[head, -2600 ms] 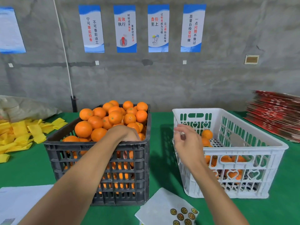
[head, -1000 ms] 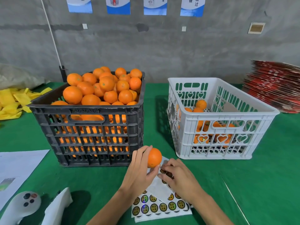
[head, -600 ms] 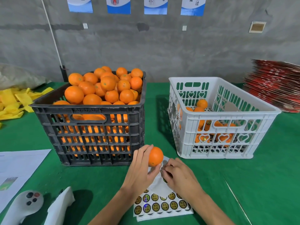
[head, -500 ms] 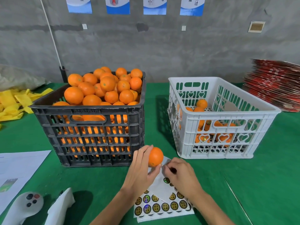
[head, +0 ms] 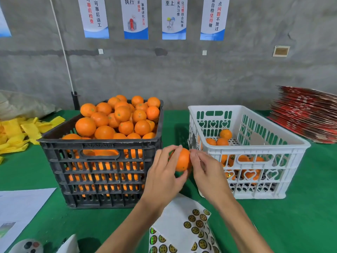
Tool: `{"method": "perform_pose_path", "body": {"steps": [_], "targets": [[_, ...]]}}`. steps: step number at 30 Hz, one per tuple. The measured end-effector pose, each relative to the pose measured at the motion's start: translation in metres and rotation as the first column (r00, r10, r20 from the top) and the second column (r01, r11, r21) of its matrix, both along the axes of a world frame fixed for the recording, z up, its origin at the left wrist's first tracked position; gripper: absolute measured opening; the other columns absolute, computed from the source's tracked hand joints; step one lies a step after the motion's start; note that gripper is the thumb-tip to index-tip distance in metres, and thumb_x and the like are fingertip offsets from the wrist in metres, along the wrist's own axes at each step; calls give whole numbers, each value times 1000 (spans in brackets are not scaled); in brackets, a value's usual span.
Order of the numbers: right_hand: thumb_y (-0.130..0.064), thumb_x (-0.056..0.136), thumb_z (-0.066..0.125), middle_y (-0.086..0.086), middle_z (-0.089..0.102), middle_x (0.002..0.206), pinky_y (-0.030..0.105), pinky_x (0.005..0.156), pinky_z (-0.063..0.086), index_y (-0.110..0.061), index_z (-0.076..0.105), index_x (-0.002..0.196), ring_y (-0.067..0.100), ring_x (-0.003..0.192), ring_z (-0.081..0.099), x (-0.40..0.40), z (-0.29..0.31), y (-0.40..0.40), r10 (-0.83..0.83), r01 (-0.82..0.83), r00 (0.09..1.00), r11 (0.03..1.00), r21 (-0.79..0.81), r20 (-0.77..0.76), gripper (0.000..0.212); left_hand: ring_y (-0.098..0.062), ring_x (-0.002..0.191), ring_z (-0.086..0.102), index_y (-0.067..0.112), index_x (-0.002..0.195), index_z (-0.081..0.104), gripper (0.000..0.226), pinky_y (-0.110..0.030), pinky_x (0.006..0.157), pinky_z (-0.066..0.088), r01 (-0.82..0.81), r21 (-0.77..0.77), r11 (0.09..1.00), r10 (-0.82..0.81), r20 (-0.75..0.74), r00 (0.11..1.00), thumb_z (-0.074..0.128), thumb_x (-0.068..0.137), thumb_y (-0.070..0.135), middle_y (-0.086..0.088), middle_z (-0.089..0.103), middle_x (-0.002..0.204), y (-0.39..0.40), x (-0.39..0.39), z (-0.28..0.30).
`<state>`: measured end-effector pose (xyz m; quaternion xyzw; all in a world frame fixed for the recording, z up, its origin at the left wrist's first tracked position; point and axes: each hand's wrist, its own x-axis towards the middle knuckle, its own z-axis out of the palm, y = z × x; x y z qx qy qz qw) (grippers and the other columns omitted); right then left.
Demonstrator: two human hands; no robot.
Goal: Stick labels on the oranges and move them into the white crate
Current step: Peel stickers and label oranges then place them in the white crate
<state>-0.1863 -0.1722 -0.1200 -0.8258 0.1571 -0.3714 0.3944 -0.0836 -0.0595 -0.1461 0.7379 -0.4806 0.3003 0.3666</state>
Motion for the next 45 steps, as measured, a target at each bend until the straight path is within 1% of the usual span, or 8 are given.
{"method": "perform_pose_path", "body": {"steps": [8, 13, 18, 22, 25, 37, 41, 45], "targets": [[-31, 98, 67, 4, 57, 130, 32, 92, 50, -12, 42, 146, 16, 110, 58, 12, 57, -2, -290, 304, 940, 951, -56, 178, 57, -5, 141, 37, 33, 151, 42, 69, -19, 115, 33, 281, 129, 951, -281, -23, 960, 69, 88, 28, 15, 40, 154, -21, 28, 94], [-13, 106, 47, 8, 25, 164, 33, 115, 36, -5, 42, 144, 21, 144, 34, 16, 58, -26, -422, 430, 903, 884, -184, 80, 40, -24, 111, 61, 17, 129, 62, 35, -35, 94, 50, 34, 312, 949, 113, -442, 890, 56, 95, 21, -8, 66, 123, 1, 103, 129], [-22, 105, 49, -2, 30, 165, 23, 111, 33, -14, 52, 146, 9, 141, 38, 17, 33, -17, -269, 233, 961, 907, -351, -57, 42, -37, 116, 64, 6, 139, 56, 65, -46, 93, 55, 343, 772, 535, 541, -625, 563, 71, 82, 35, -15, 60, 138, 8, 132, 140], [-19, 102, 55, -2, 49, 153, 27, 110, 42, -11, 66, 133, 16, 133, 54, 22, 17, -7, -250, 194, 965, 878, -438, -74, 33, -30, 95, 67, 13, 132, 62, 61, -42, 88, 56, 285, 921, 264, 620, -388, 682, 78, 81, 41, -4, 67, 112, -6, 122, 149], [-17, 99, 60, 0, 58, 145, 28, 111, 41, -10, 71, 125, 18, 129, 58, 21, 6, -6, -224, 180, 974, 868, -463, -42, 28, -32, 125, 55, 16, 152, 42, 69, -35, 85, 44, 9, 975, 222, 642, -153, 751, 69, 93, 41, -7, 50, 146, -17, 117, 147], [-19, 100, 60, -6, 60, 141, 26, 111, 40, -14, 73, 122, 13, 126, 57, 16, -29, -10, -166, 126, 984, 901, -416, -62, 25, -30, 110, 64, 6, 116, 63, 39, -42, 91, 54, -142, 912, 385, 650, -159, 743, 73, 85, 27, -11, 64, 122, -2, 158, 129], [-19, 100, 60, -7, 60, 141, 31, 112, 44, -14, 73, 121, 11, 127, 56, 20, -35, -10, -146, 118, 988, 910, -398, -41, 25, -28, 92, 61, 16, 89, 53, 33, -40, 71, 53, -402, 560, 725, 600, -226, 767, 76, 85, 38, -11, 67, 107, 1, 179, 134], [-19, 97, 65, -8, 61, 140, 30, 107, 48, -16, 74, 117, 10, 122, 59, 21, -47, -8, -130, 111, 991, 902, -418, -16, 22, -40, 127, 40, 14, 128, 48, 55, -50, 87, 51, -586, 413, 697, 669, -81, 739, 77, 84, 30, -18, 43, 138, -9, 199, 135]]}}
